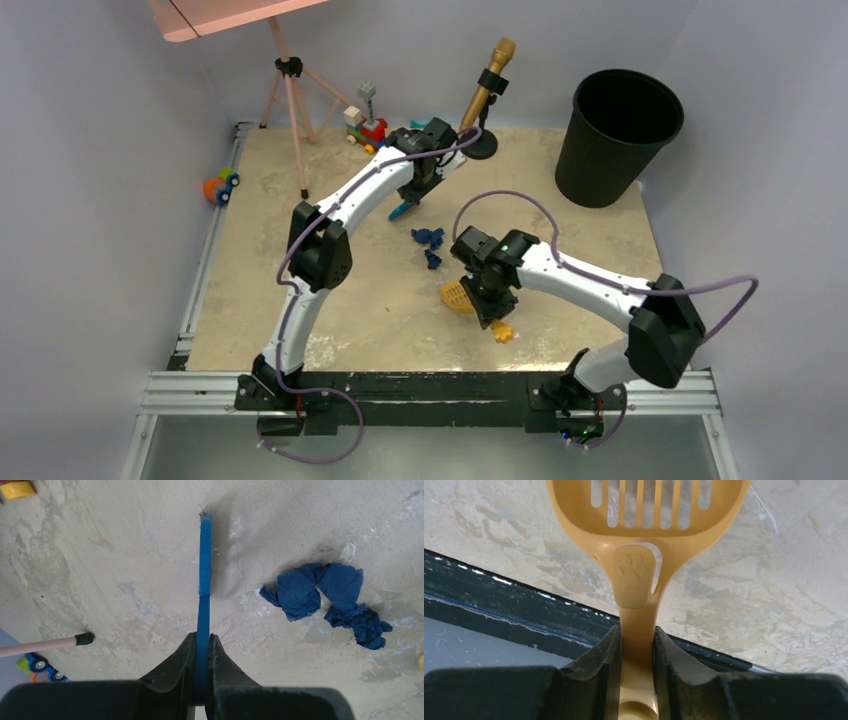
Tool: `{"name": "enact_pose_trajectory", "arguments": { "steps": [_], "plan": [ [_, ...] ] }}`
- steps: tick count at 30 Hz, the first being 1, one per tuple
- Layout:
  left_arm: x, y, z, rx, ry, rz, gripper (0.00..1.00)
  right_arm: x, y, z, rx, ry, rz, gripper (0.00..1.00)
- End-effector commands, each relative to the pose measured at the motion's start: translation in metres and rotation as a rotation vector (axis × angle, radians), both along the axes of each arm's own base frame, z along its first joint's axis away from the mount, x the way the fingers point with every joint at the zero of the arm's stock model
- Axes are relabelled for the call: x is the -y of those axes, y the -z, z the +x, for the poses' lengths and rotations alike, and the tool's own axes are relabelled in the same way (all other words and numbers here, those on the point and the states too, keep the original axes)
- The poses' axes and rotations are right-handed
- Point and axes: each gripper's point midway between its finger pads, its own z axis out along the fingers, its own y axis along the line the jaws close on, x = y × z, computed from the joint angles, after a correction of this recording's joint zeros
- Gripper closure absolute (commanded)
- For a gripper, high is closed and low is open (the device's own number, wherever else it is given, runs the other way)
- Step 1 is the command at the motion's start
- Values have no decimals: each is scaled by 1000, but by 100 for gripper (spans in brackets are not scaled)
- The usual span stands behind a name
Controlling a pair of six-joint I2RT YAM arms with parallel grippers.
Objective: Sweep away the paper scraps from the table
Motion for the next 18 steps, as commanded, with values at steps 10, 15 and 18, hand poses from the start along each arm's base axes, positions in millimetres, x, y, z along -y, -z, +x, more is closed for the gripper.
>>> {"name": "enact_pose_trajectory", "arguments": {
  "steps": [10,15,18],
  "plan": [
    [49,10,-77,-348,278,-190,100,-49,8,42,-18,-144,-8,99],
    [58,0,-113,-501,220,-290,100,-59,15,50,-28,-139,14,99],
    [67,-16,-130,-544,181,-379,100,-61,17,53,-26,-126,29,100]
  ]
}}
